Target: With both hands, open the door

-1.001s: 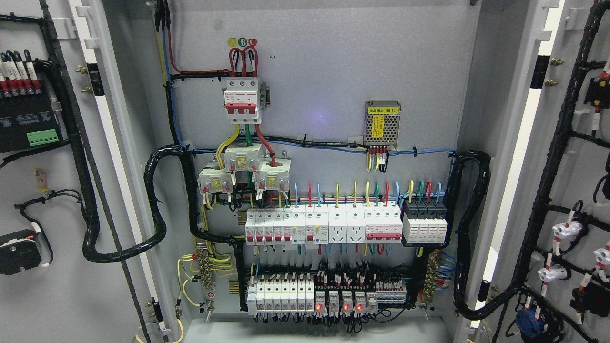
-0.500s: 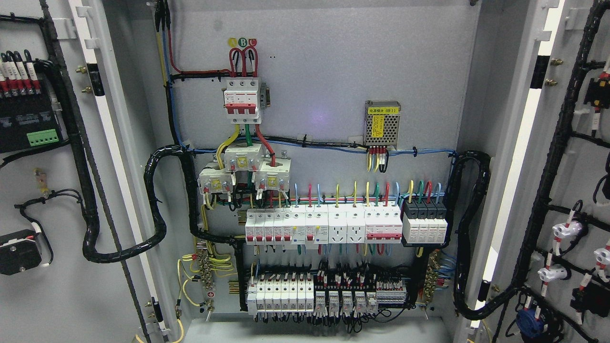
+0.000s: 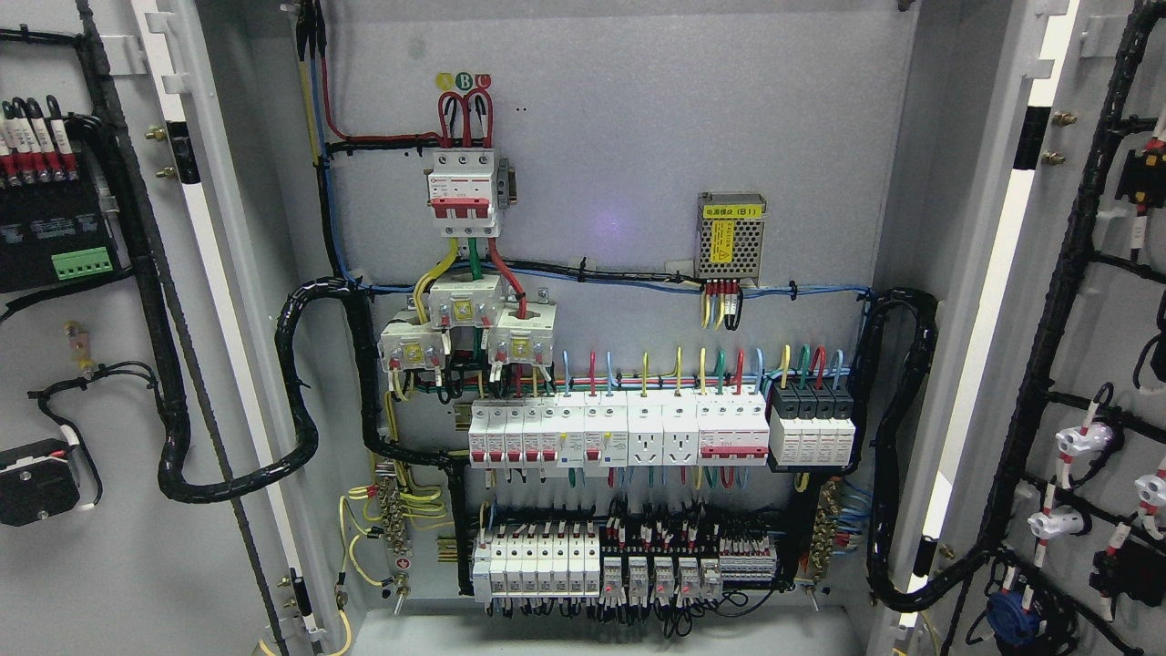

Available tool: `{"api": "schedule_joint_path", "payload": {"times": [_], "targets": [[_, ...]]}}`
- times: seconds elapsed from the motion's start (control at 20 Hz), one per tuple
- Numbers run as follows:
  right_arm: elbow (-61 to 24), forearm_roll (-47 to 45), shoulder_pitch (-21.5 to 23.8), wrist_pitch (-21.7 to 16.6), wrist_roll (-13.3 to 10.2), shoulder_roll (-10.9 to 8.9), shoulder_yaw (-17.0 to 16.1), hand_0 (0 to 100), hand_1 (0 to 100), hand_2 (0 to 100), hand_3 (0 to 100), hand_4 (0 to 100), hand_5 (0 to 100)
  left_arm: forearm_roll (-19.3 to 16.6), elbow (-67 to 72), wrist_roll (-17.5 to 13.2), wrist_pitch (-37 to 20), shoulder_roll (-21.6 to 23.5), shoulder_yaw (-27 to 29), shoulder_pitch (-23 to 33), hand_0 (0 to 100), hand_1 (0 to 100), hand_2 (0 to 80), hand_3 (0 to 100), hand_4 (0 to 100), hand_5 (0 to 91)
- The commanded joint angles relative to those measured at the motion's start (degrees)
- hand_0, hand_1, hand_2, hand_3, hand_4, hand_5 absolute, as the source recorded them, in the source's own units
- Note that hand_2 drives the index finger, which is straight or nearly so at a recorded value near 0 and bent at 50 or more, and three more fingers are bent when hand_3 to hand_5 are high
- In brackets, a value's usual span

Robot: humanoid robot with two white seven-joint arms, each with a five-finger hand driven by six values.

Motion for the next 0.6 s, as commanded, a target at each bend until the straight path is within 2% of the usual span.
{"api": "schedule_joint_path", "payload": {"times": [0.0, 0.2, 0.35, 0.55], "targets": [[3.1, 4.2, 0.9, 0.4, 0.7, 1.18, 0.0, 7, 14, 0, 0, 0, 0, -0.3, 0.7, -0.1, -0.8, 0.6, 0.6, -0.1, 12, 56, 0.0, 0, 0, 0.0], [2.9, 4.2, 0.9, 0.5, 0.7, 1.36, -0.2, 7, 14, 0, 0, 0, 0, -0.3, 0.8, -0.2, -2.0, 0.6, 0.6, -0.1, 12, 56, 0.0, 0, 0, 0.0], [2.5, 4.1, 0.7, 0.5, 0.7, 2.68, -0.7, 7, 14, 0, 0, 0, 0, -0.4, 0.8, -0.1, -2.1, 0.6, 0.4, 0.0, 12, 56, 0.0, 0, 0, 0.0], [2.4, 4.1, 0.5, 0.5, 0.7, 2.77, -0.7, 7, 14, 0, 0, 0, 0, -0.5, 0.8, 0.1, -2.1, 0.8, 0.1, -0.1, 12, 56, 0.0, 0, 0, 0.0]]}}
